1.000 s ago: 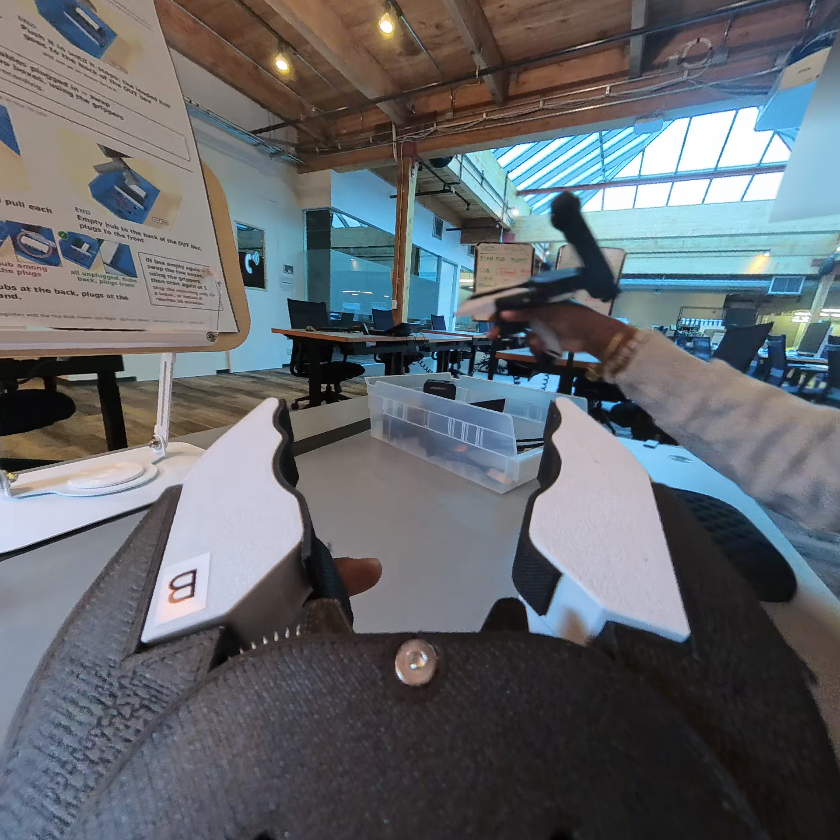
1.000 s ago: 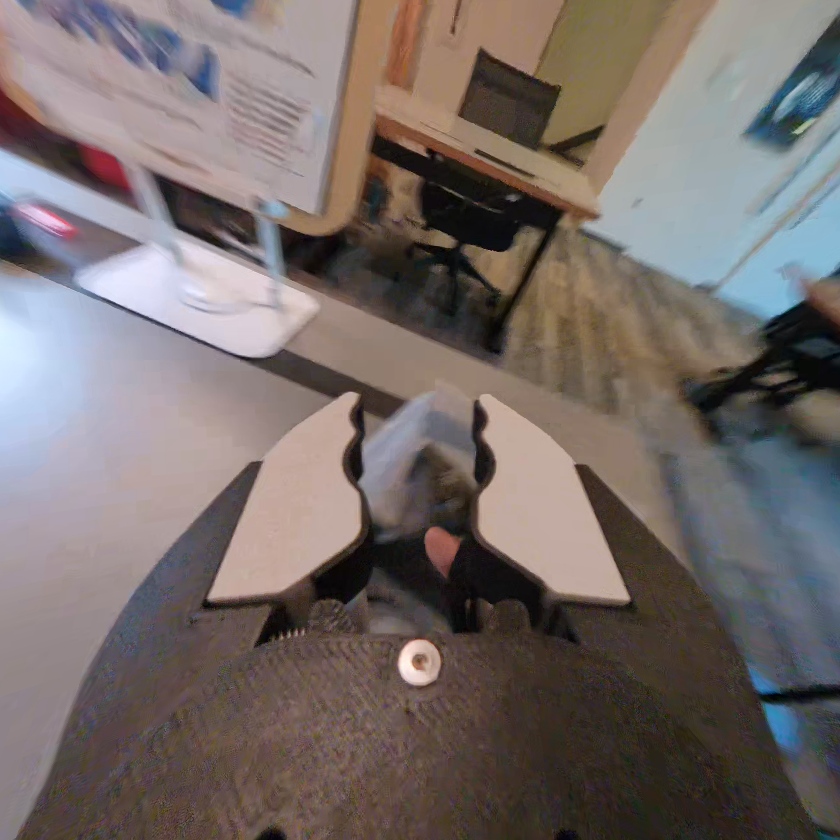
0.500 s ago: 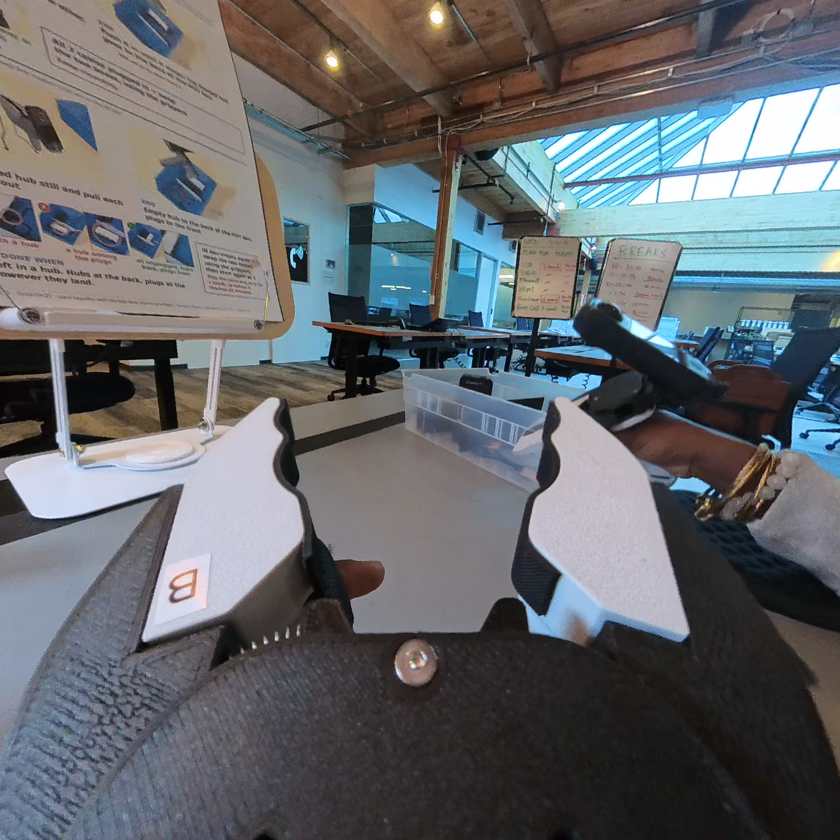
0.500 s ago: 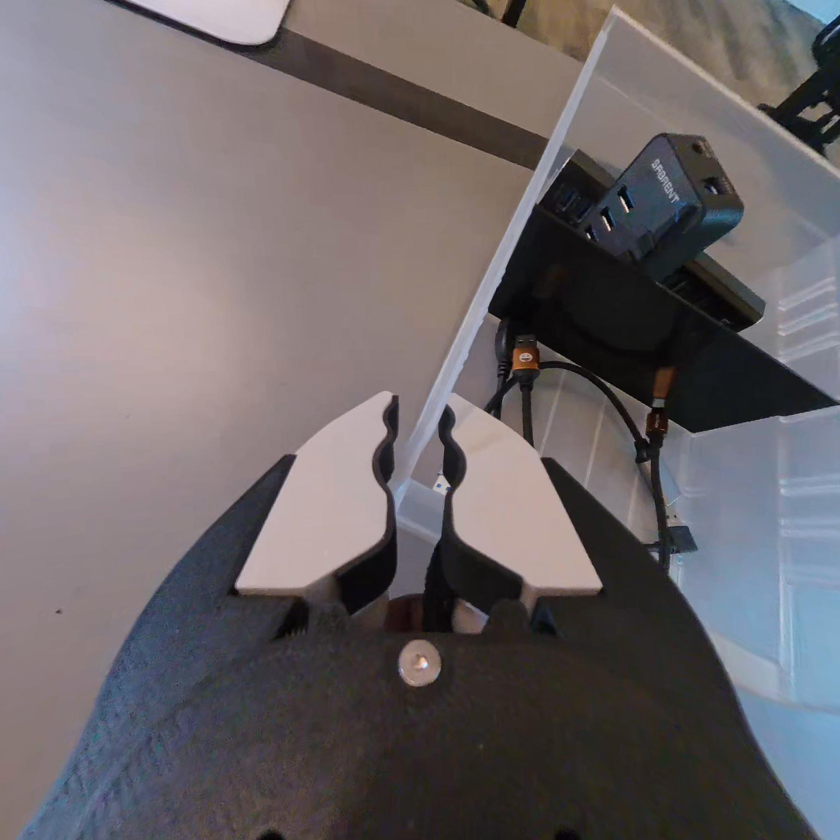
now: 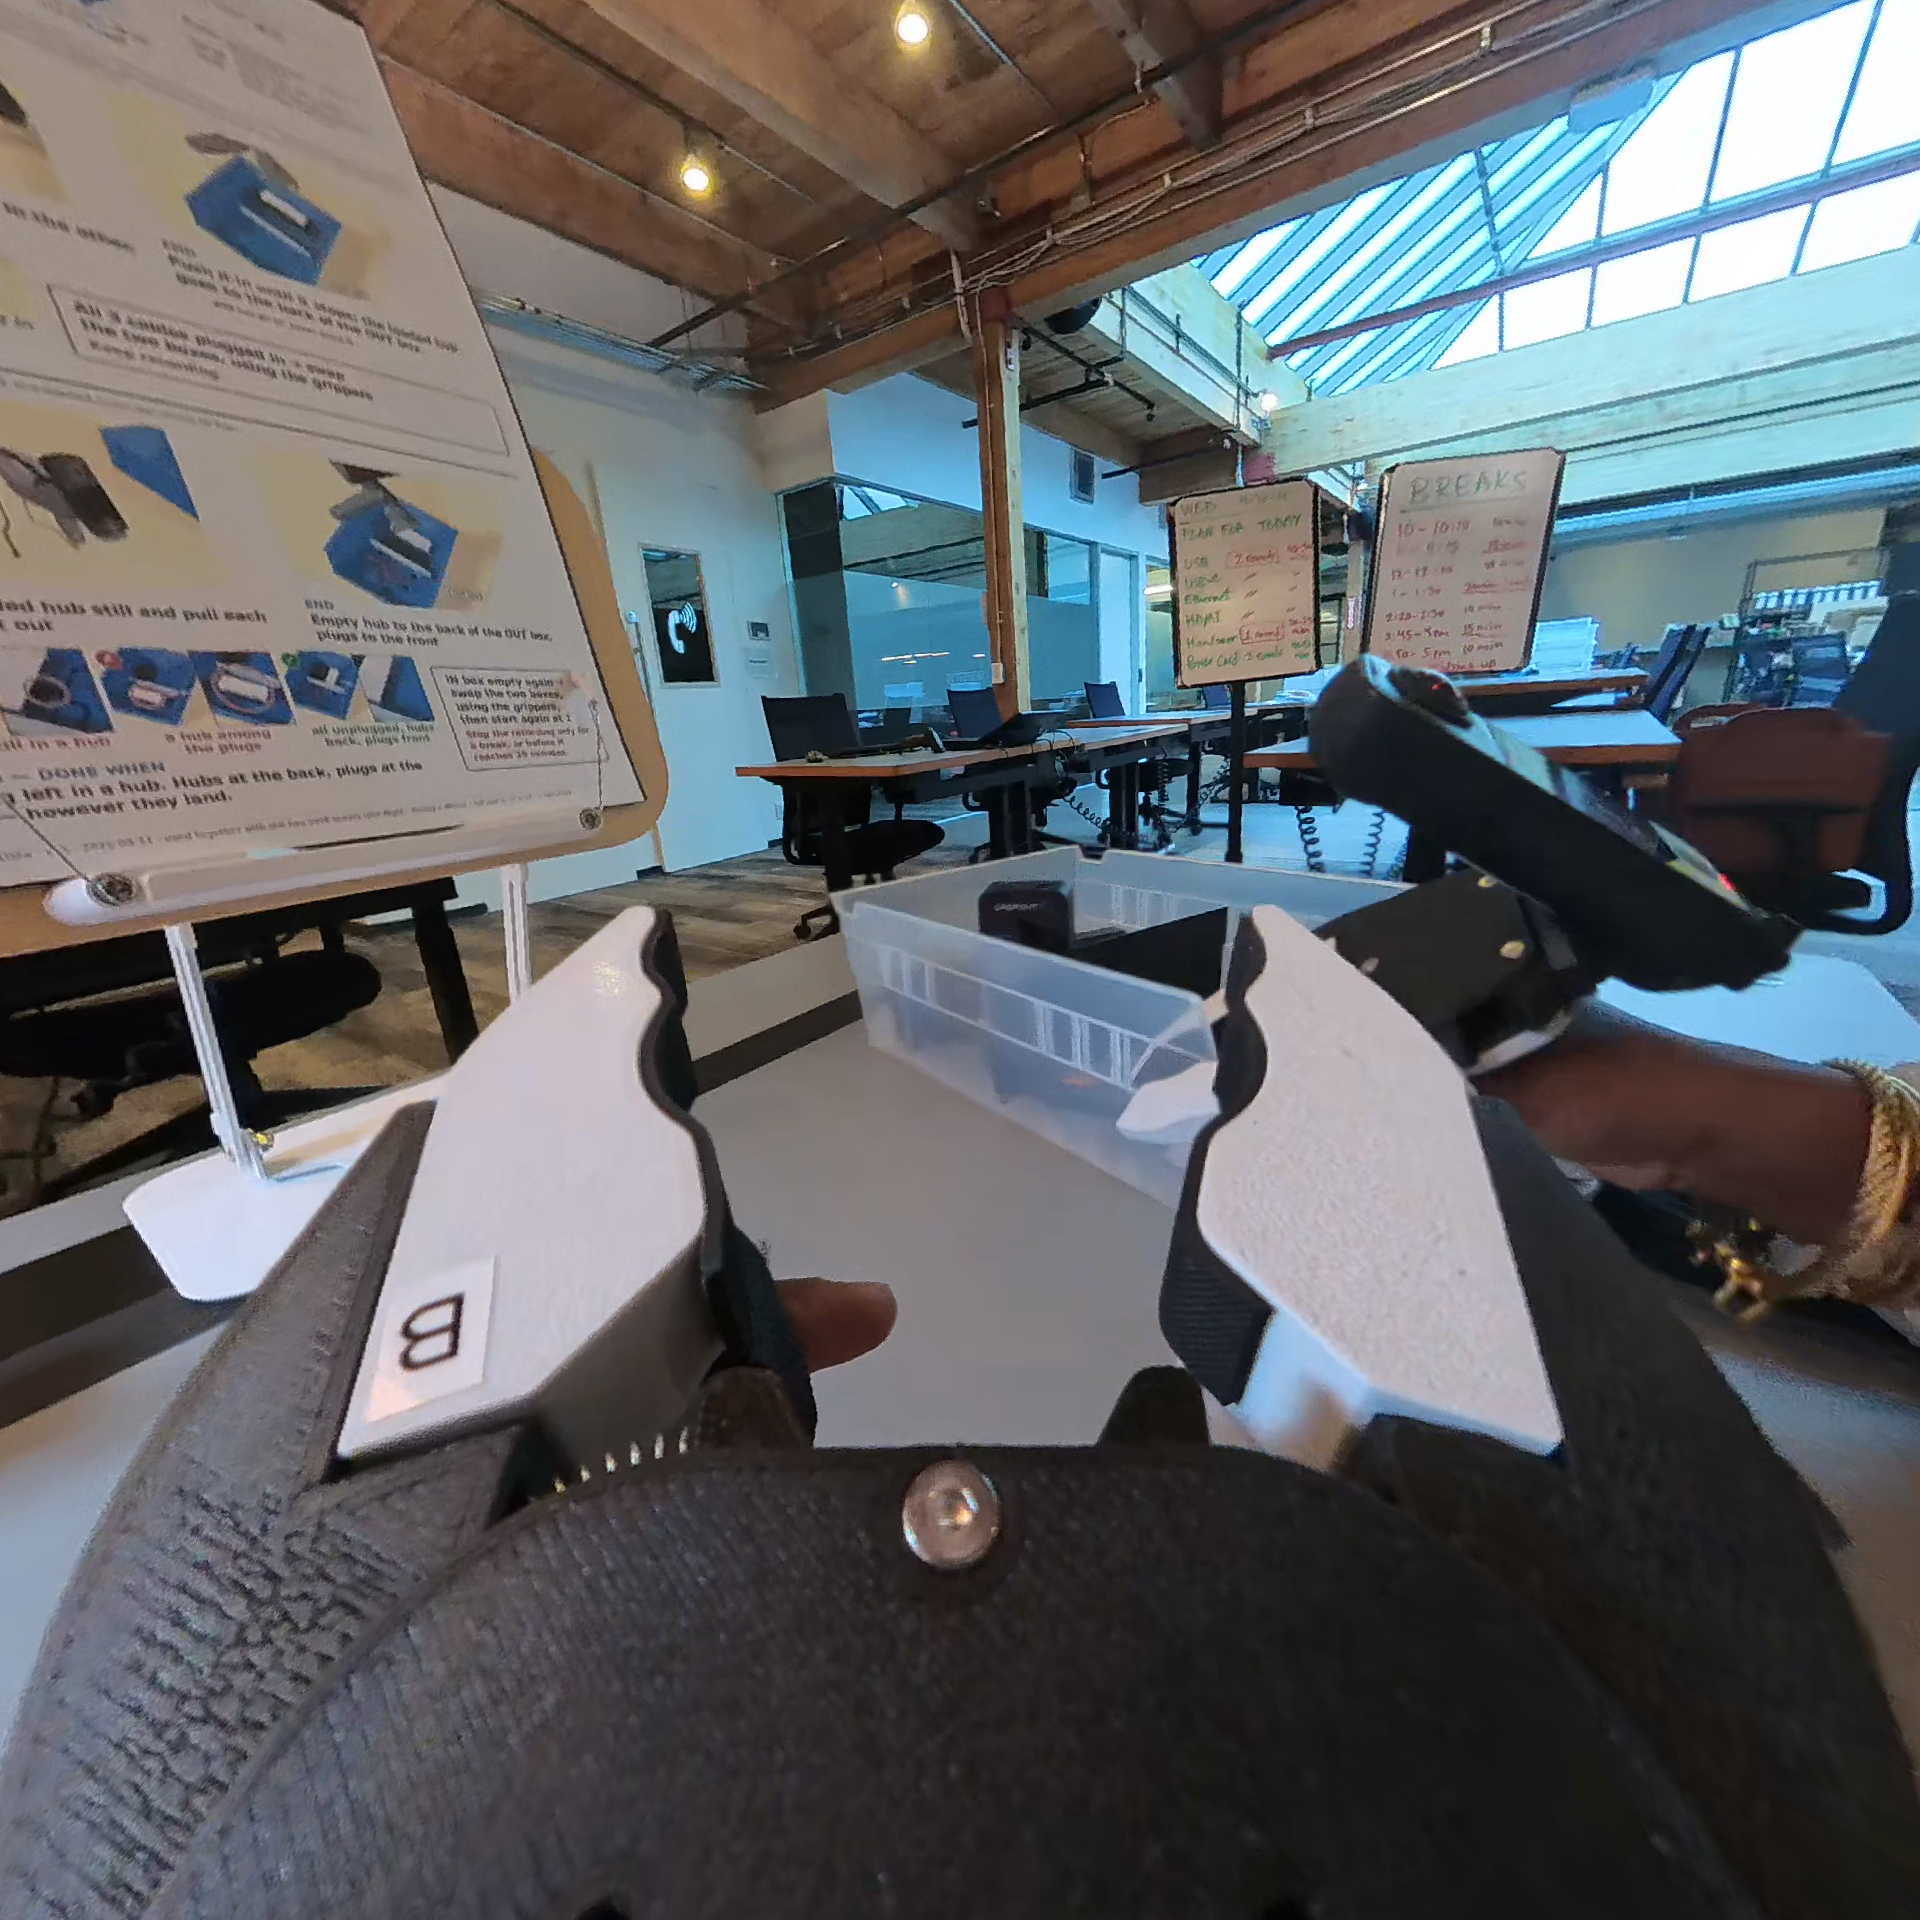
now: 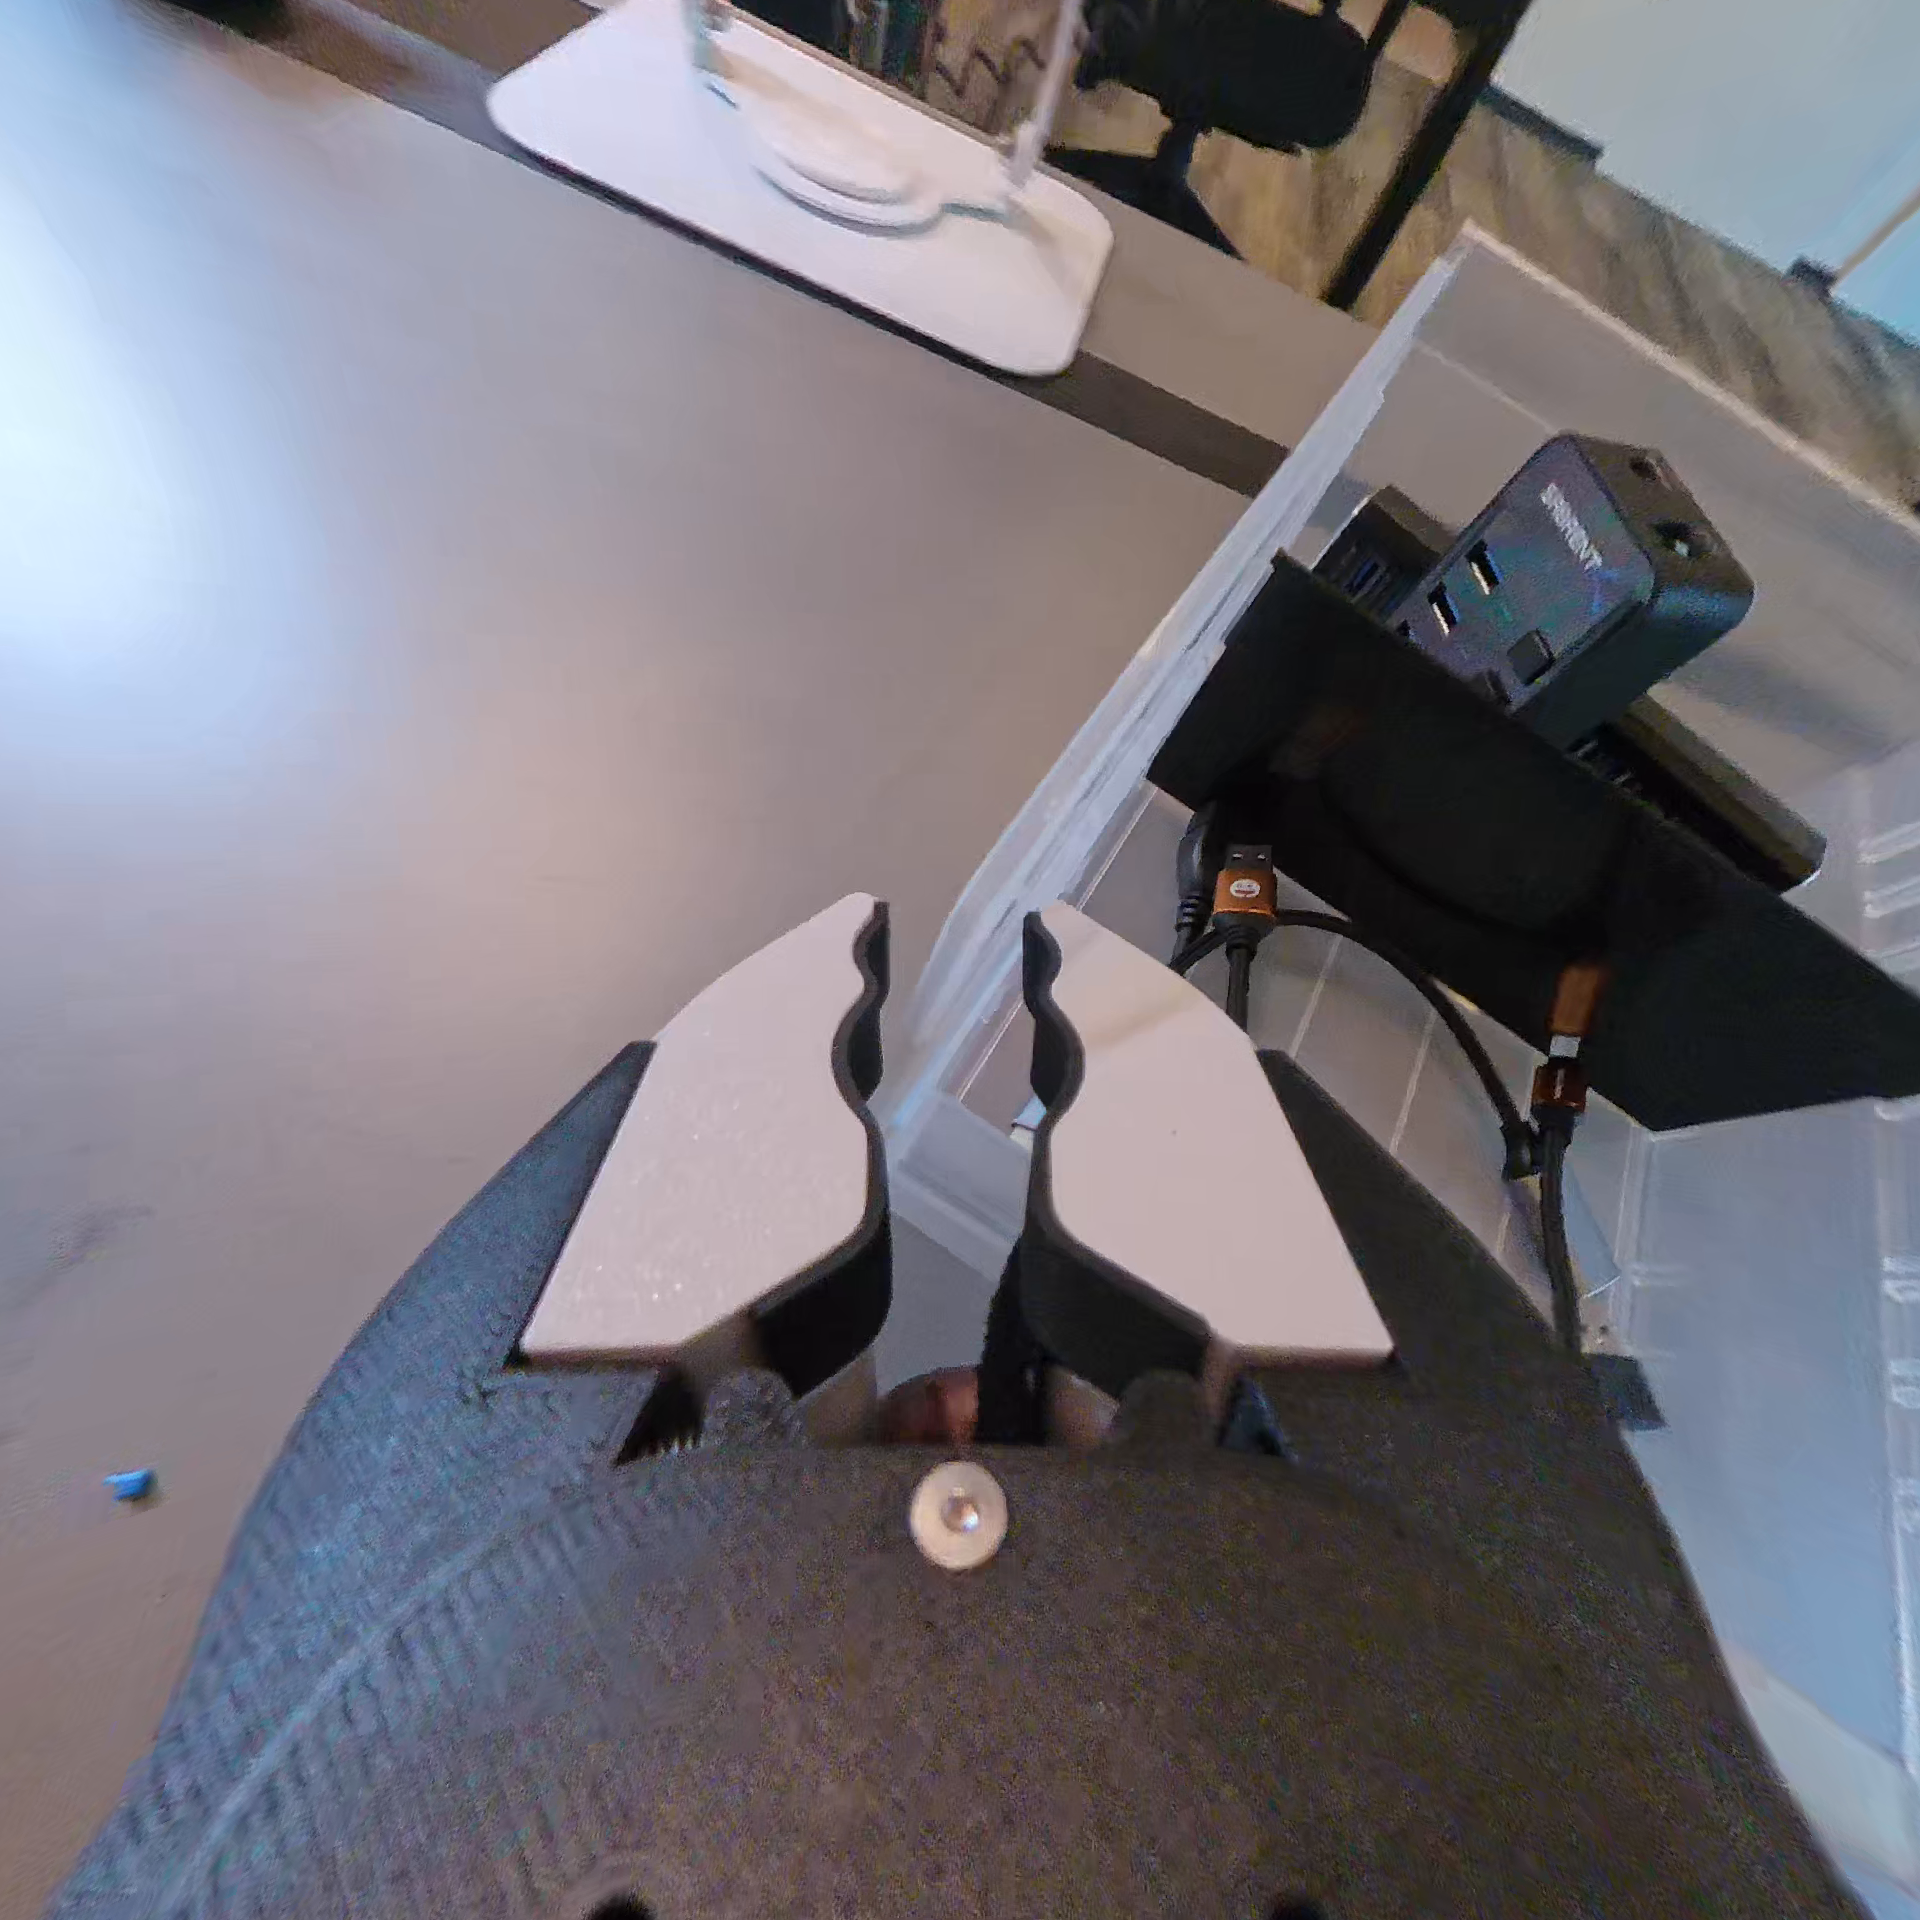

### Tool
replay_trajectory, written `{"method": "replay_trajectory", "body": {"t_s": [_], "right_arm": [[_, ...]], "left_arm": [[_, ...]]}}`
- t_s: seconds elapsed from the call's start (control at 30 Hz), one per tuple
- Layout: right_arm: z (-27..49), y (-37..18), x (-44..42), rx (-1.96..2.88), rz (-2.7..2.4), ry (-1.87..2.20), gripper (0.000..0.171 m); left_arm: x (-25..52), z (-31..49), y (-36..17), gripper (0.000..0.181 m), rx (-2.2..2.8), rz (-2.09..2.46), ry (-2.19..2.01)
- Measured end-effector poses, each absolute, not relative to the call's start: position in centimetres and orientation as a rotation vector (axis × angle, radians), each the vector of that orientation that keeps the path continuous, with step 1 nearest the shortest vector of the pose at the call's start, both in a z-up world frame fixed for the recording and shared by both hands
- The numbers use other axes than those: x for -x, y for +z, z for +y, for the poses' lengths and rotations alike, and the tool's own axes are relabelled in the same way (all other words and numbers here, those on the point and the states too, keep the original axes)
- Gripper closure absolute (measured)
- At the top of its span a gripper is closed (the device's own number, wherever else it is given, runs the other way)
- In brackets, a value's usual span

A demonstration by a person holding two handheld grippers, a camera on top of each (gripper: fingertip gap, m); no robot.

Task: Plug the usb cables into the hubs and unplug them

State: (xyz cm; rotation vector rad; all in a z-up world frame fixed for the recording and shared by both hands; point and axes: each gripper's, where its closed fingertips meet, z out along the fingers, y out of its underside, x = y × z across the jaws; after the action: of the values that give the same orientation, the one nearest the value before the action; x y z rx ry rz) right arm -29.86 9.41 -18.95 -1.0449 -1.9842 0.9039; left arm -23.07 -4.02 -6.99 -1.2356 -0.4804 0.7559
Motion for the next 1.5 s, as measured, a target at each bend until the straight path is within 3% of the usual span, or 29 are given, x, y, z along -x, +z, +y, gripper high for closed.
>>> {"method": "replay_trajectory", "body": {"t_s": [0.33,0.6,1.0,1.27,1.4,1.47,1.5], "right_arm": [[-0.2,-18.9,25.6,0.771,-2.041,1.058,0.141],[-6.5,-19.0,22.0,0.522,-2.066,1.136,0.139],[-14.4,-18.9,18.6,0.355,-2.107,1.21,0.139],[-18.4,-18.8,18.7,0.308,-2.143,1.24,0.138],[-20.3,-18.8,18.7,0.281,-2.167,1.259,0.138],[-21.1,-18.8,18.5,0.261,-2.178,1.275,0.138],[-21.3,-18.8,18.4,0.252,-2.183,1.289,0.138]], "left_arm": [[21.4,-6.3,-2.6,0.089,1.103,-0.474,0.802],[15.0,-11.7,2.6,0.094,1.099,-0.567,0.805],[7.0,-38.1,-0.2,0.094,1.089,-1.146,1.411],[6.5,-44.7,-10.4,0.094,1.251,-1.512,1.216],[7.7,-44.4,-13.8,0.104,1.308,-1.539,1.113],[8.0,-44.4,-15.4,0.132,1.384,-1.562,1.118],[8.2,-44.2,-16.0,0.16,1.421,-1.559,1.122]]}}
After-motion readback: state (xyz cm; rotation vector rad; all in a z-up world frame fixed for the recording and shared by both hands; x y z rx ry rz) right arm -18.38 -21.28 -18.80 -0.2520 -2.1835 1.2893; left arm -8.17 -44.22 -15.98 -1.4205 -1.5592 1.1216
